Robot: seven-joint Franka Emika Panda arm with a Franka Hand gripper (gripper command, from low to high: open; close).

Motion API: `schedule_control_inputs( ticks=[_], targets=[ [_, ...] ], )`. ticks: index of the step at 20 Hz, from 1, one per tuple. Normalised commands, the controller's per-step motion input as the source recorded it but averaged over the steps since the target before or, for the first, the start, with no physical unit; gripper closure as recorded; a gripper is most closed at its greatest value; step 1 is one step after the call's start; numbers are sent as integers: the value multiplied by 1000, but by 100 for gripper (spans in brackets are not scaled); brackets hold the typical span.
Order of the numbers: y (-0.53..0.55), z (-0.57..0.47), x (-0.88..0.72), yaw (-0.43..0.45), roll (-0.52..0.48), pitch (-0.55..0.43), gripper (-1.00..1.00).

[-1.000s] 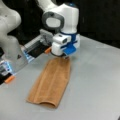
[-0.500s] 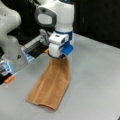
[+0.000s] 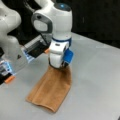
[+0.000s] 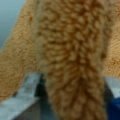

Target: Folding a towel twice

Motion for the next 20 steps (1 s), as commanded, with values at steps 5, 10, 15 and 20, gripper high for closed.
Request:
schedule_control_inputs(
  ticks=[5,10,15,20],
  targets=[
    [-218,102,236,-67,161,233,100],
    [-278,24,310,-44,143,198,100],
    [-217,44,335,-19,149,146,100],
    [-303,126,356,92,91,128,100]
  ],
)
